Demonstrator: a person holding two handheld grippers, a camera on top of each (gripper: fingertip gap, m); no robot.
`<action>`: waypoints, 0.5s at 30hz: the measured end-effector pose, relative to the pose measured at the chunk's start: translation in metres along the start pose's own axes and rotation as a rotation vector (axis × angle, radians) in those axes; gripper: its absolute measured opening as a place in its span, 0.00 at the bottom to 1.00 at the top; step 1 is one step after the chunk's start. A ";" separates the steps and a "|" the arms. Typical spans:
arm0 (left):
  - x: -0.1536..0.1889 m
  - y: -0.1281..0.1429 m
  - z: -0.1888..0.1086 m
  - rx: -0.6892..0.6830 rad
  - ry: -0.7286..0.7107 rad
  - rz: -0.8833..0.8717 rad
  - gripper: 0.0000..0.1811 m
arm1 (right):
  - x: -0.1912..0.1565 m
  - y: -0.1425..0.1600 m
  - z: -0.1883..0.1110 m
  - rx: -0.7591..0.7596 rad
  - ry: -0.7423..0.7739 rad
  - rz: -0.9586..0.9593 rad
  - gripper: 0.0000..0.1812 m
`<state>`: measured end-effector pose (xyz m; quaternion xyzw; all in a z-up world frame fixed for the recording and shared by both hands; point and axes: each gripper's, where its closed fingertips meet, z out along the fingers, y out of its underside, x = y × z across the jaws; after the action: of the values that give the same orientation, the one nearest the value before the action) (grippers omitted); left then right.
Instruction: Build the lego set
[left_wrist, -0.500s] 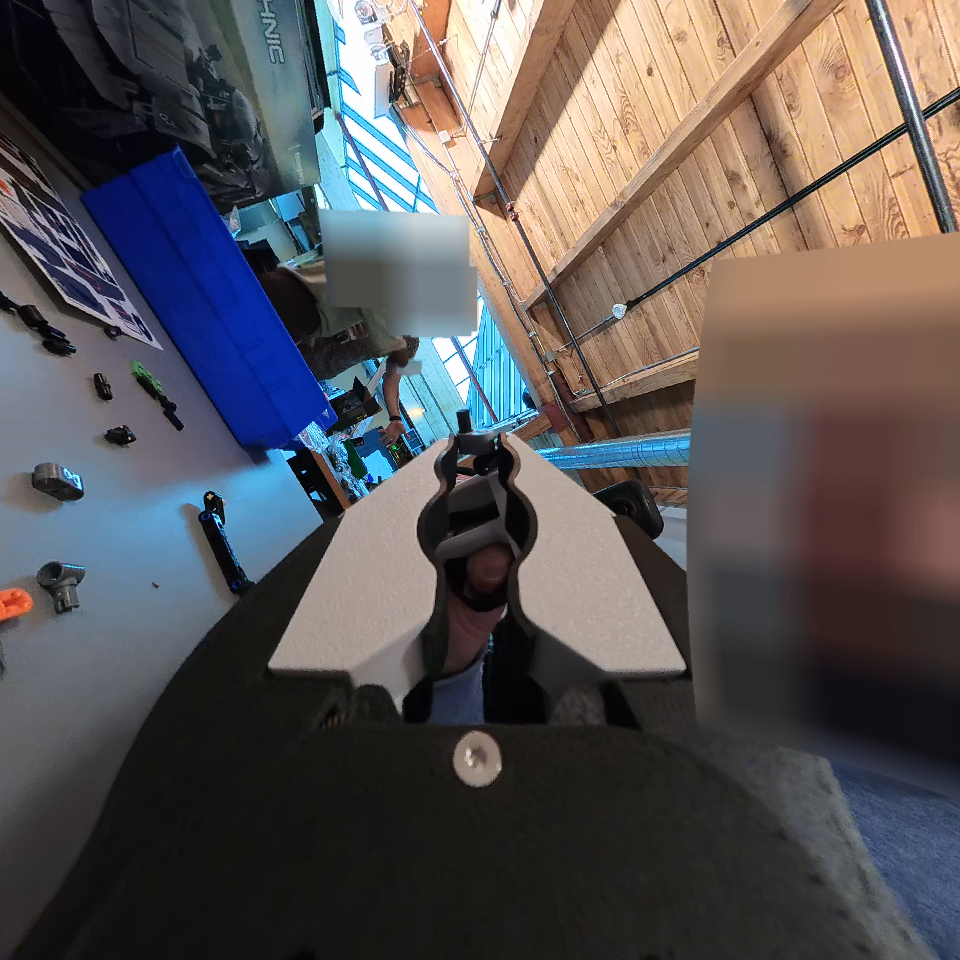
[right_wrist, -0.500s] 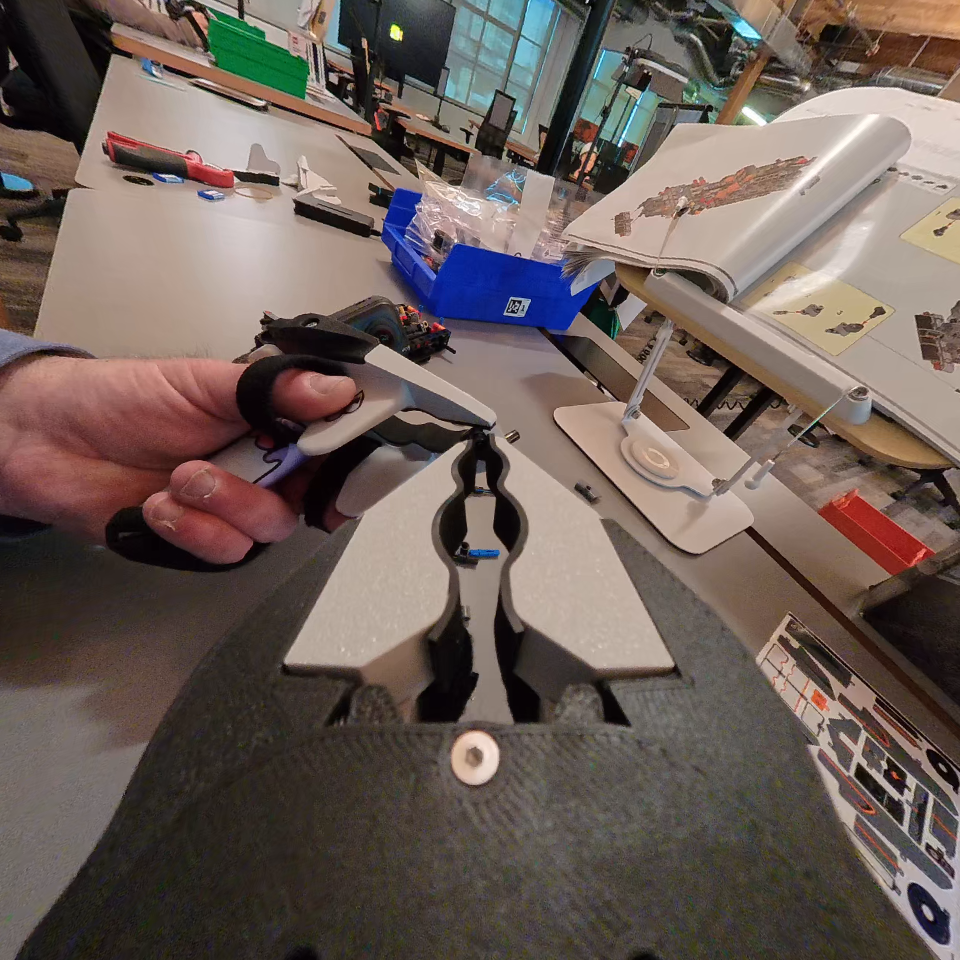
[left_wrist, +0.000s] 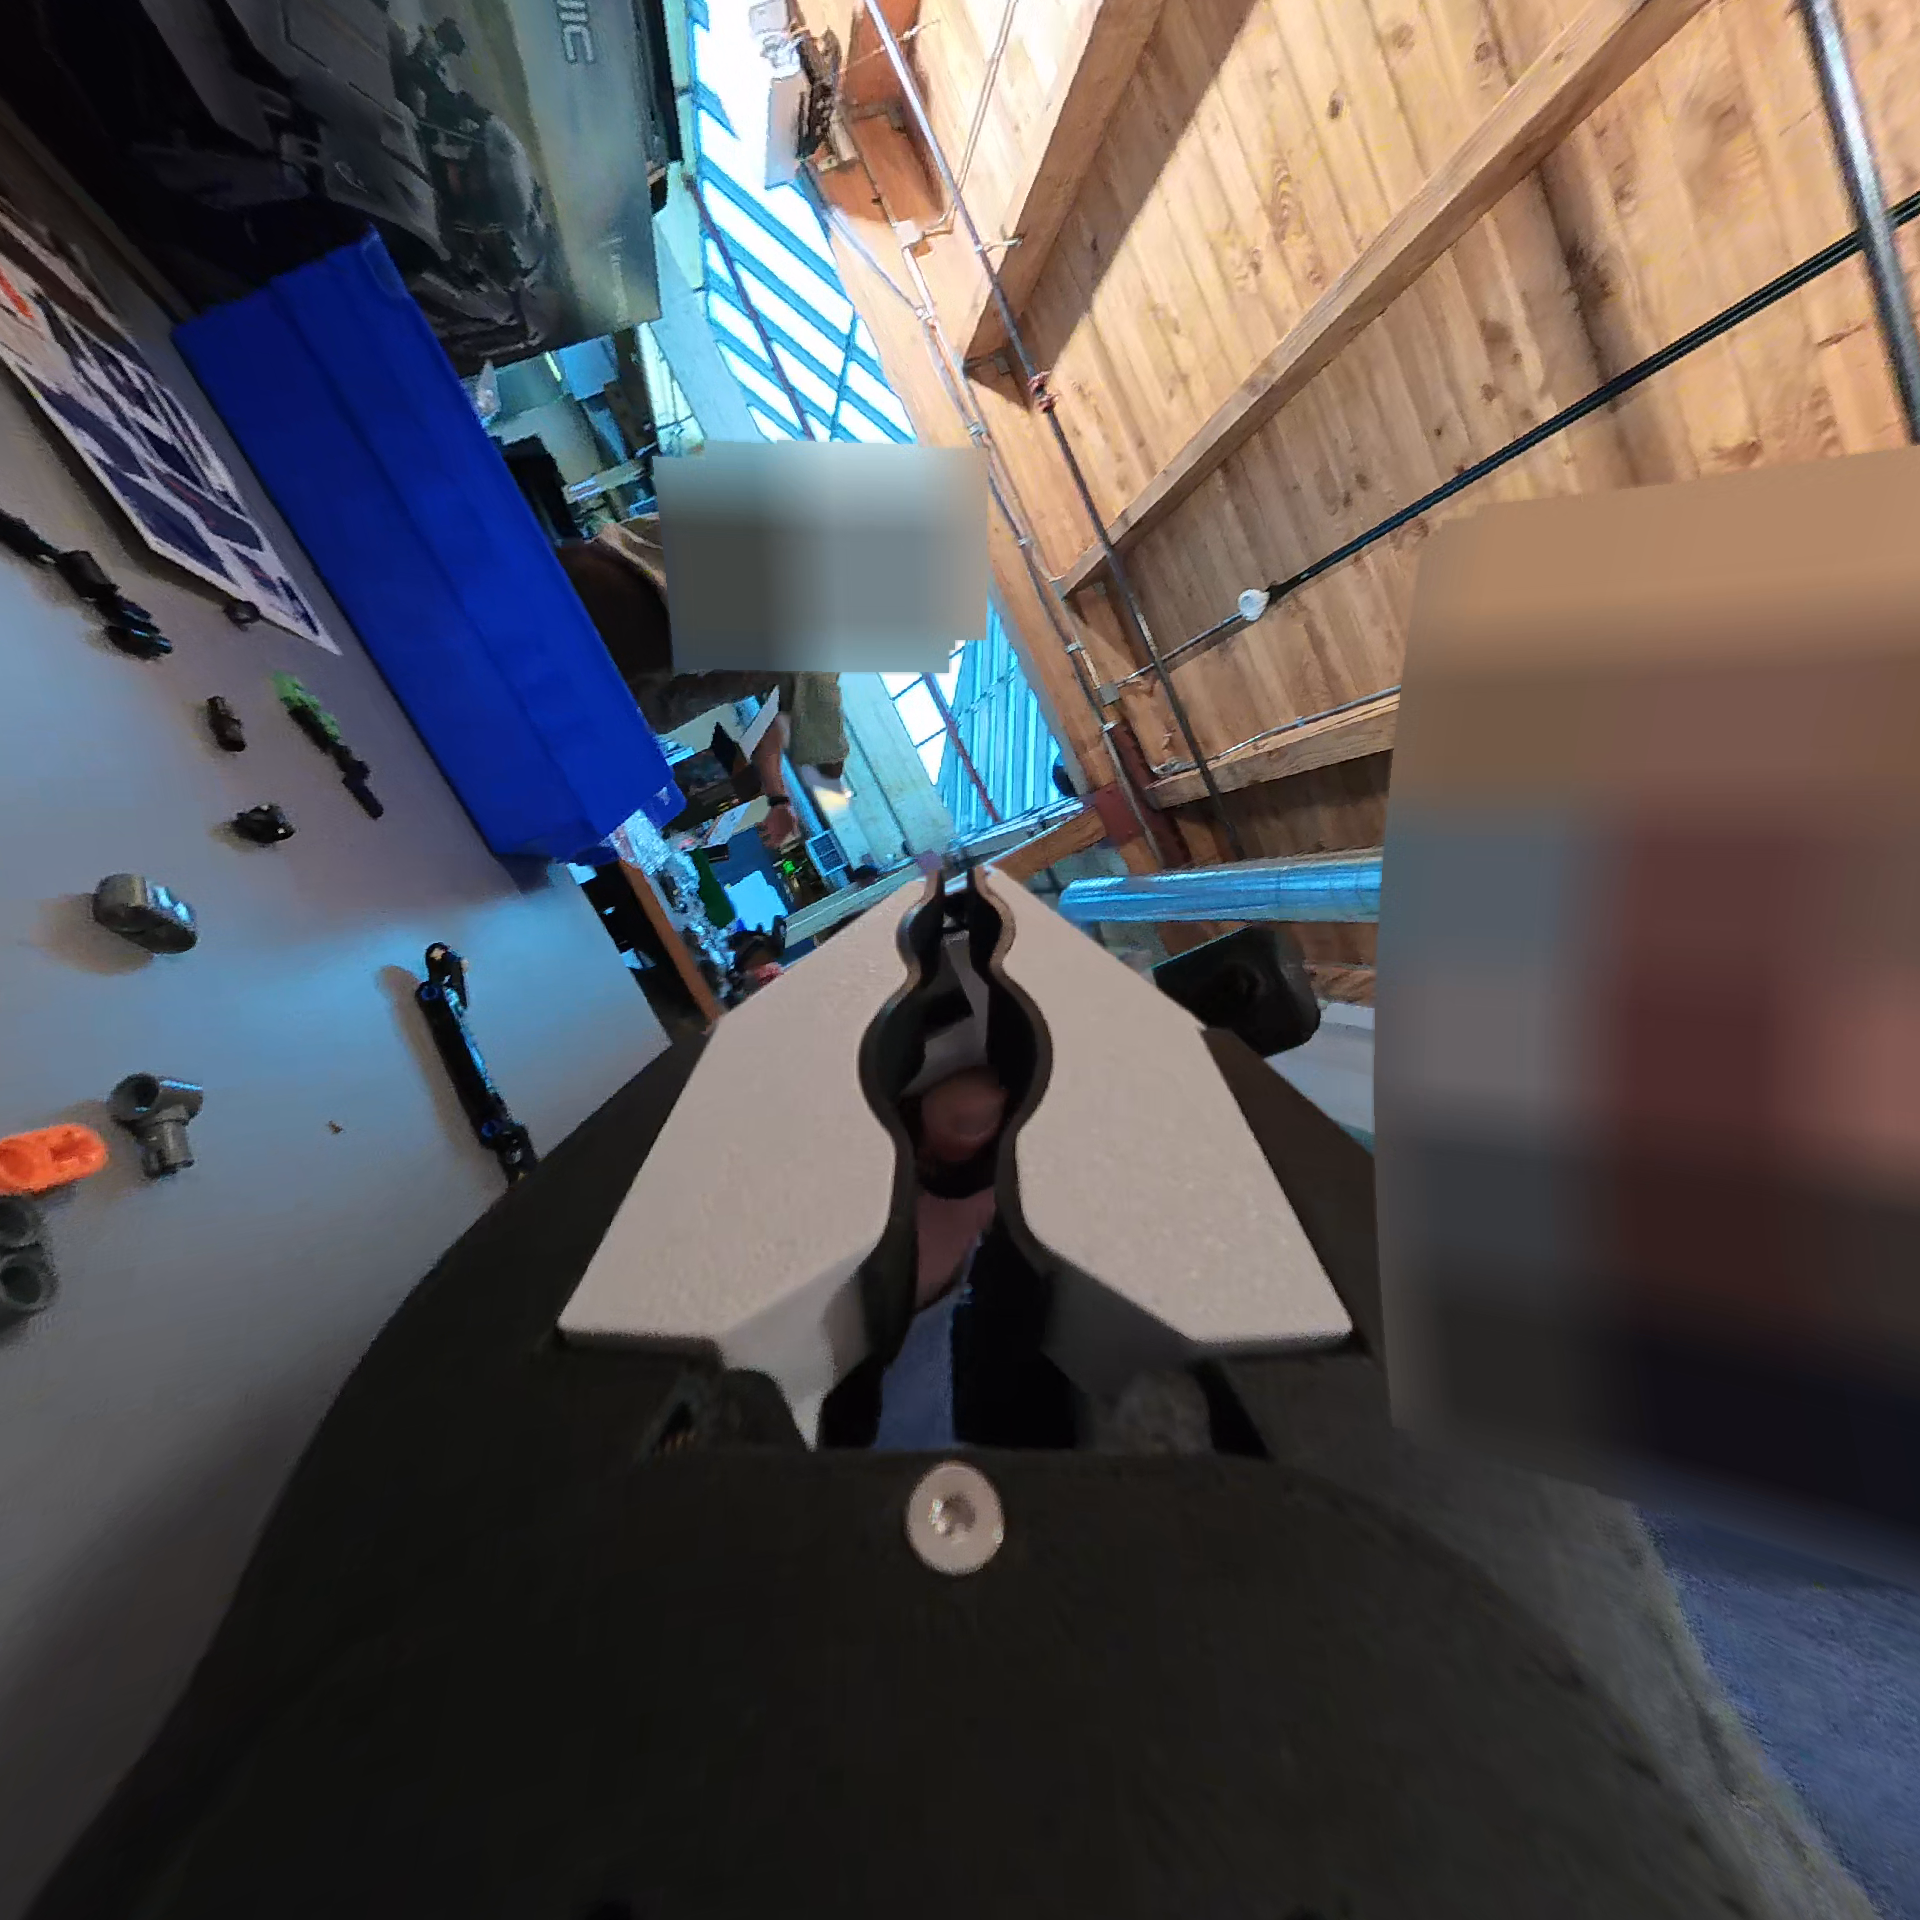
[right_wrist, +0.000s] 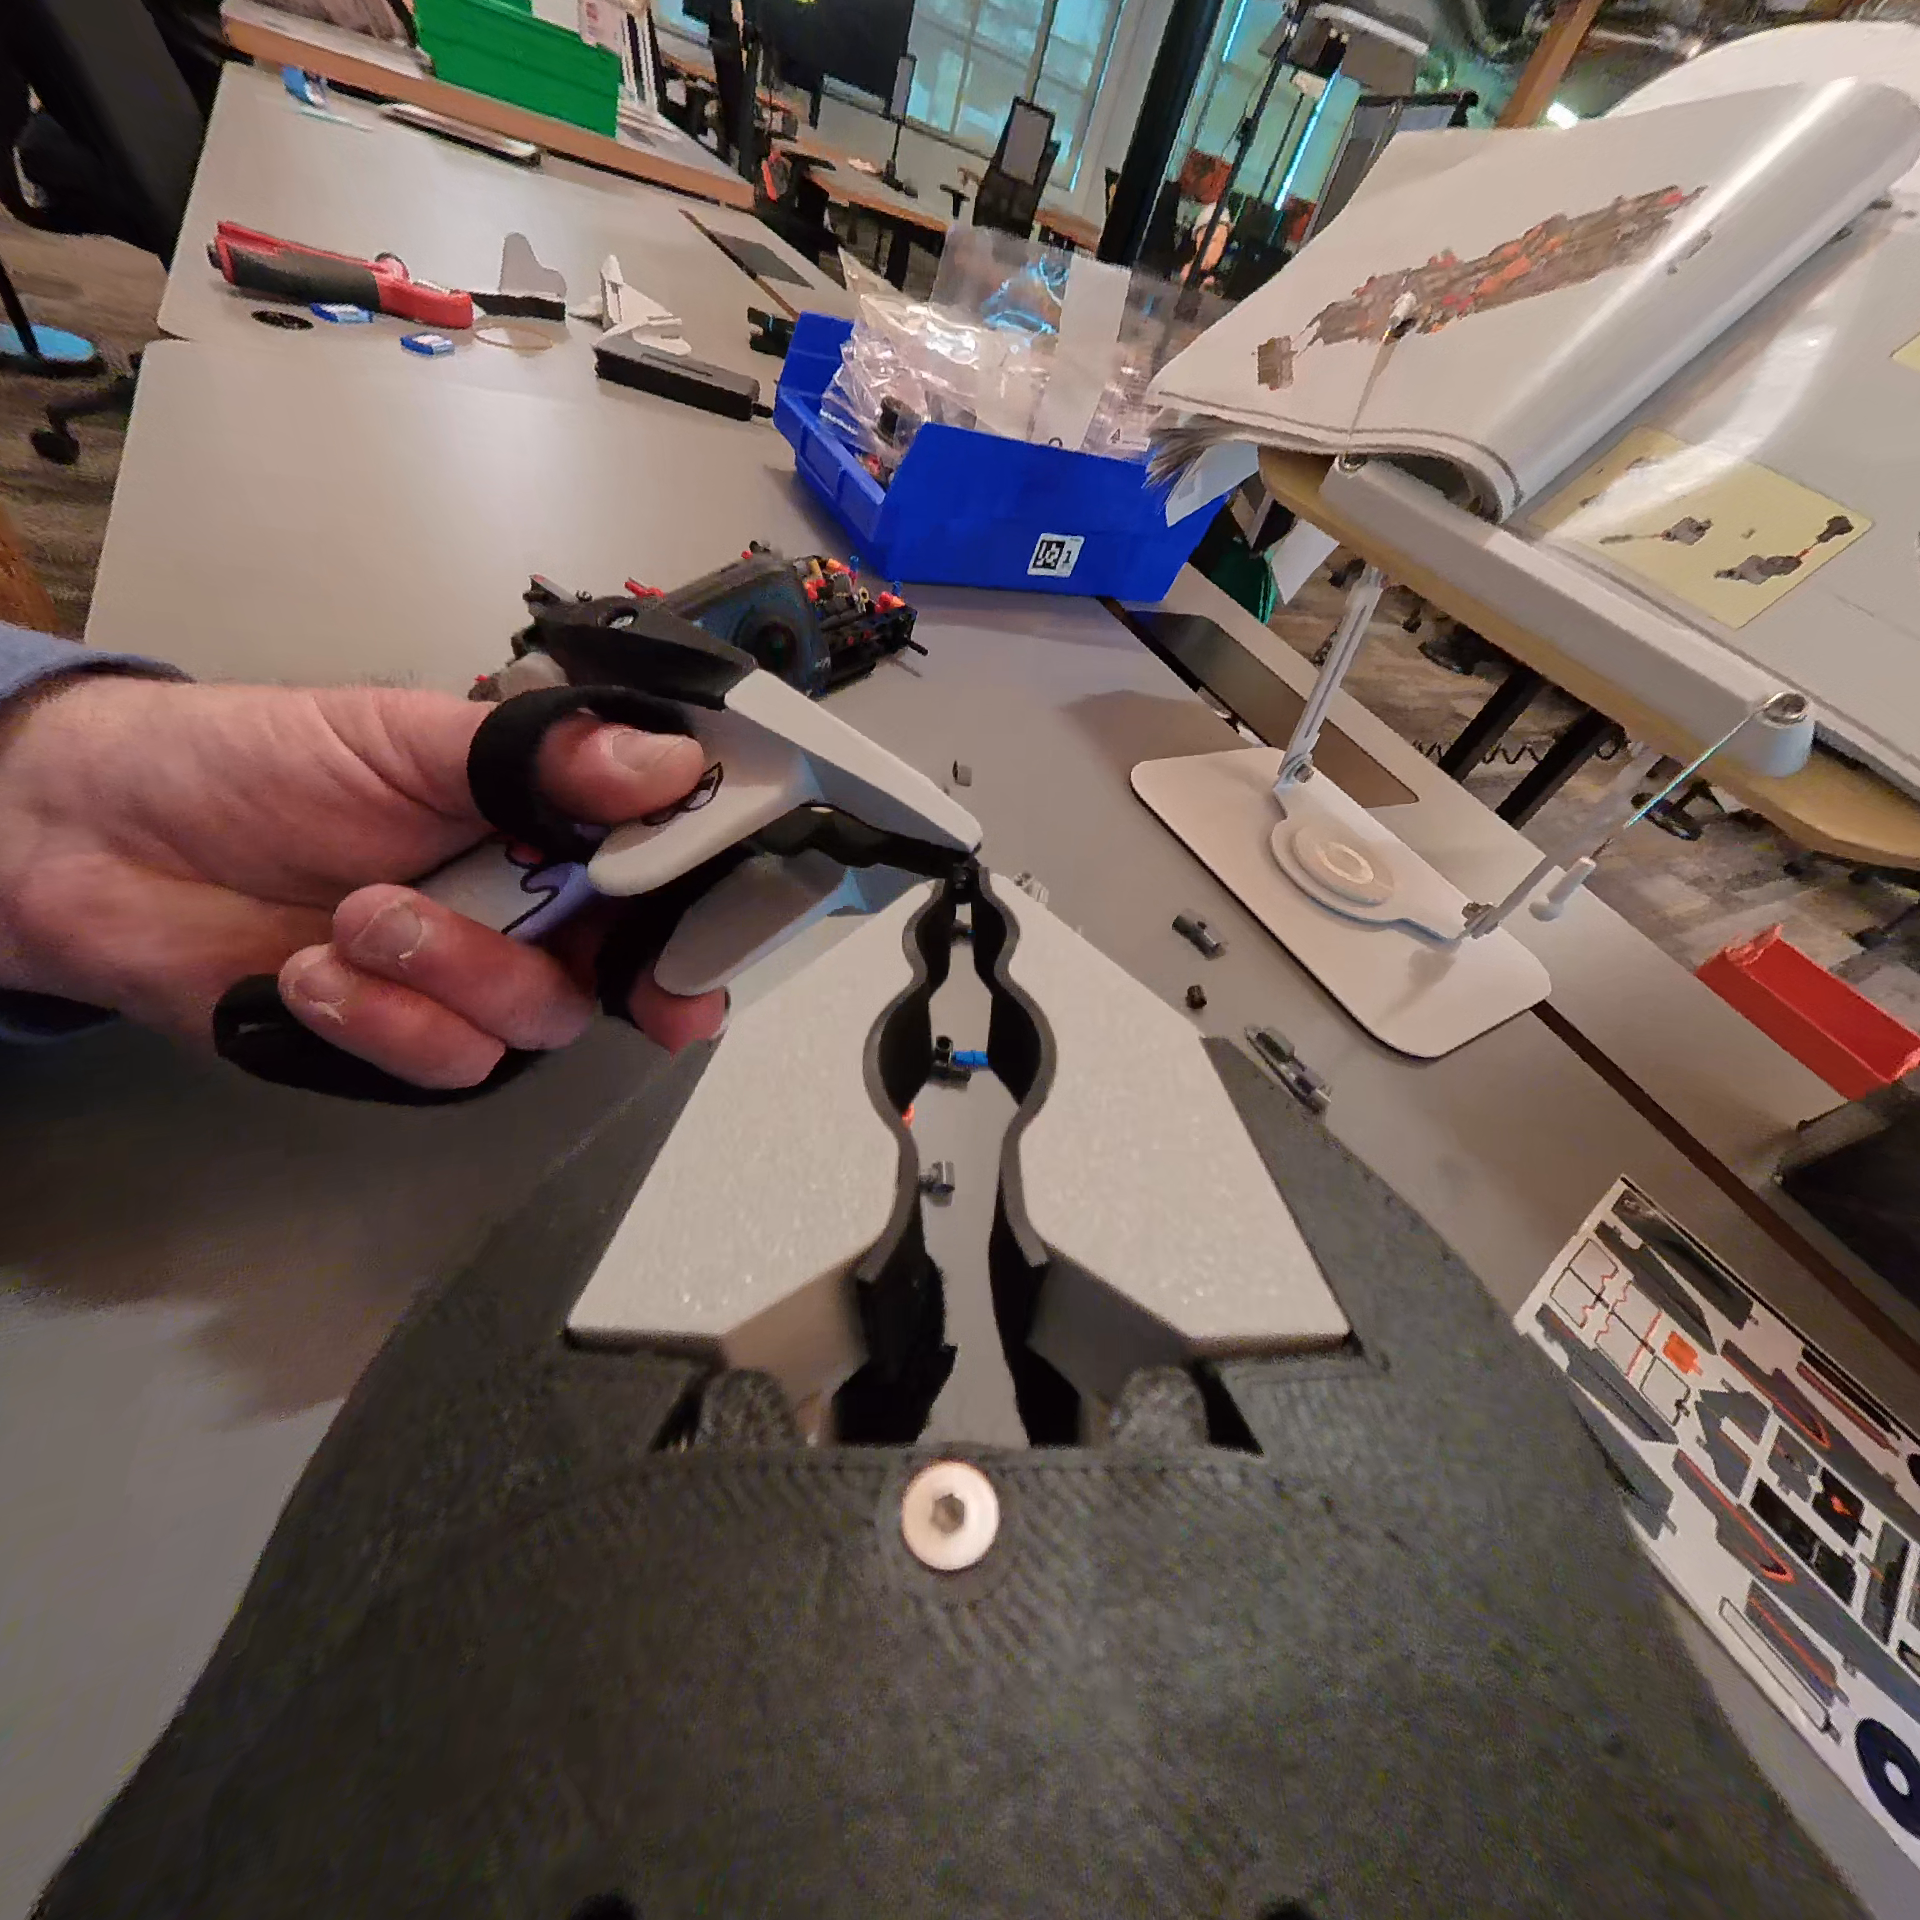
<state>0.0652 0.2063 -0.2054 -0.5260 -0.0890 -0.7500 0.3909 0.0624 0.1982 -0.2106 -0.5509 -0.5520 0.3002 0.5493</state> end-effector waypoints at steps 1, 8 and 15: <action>-0.001 0.002 0.000 -0.012 -0.014 0.006 0.01 | 0.000 0.002 -0.002 -0.007 -0.006 0.004 0.00; 0.002 -0.008 -0.021 -0.073 -0.146 0.172 0.04 | 0.015 0.019 -0.029 -0.027 0.008 0.088 0.00; -0.017 -0.031 -0.080 -0.263 -0.584 0.550 0.09 | 0.014 0.038 -0.032 -0.074 -0.017 0.108 0.00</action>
<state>-0.0109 0.1922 -0.2457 -0.7659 0.0441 -0.4423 0.4646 0.1059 0.2105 -0.2355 -0.5974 -0.5368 0.3133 0.5067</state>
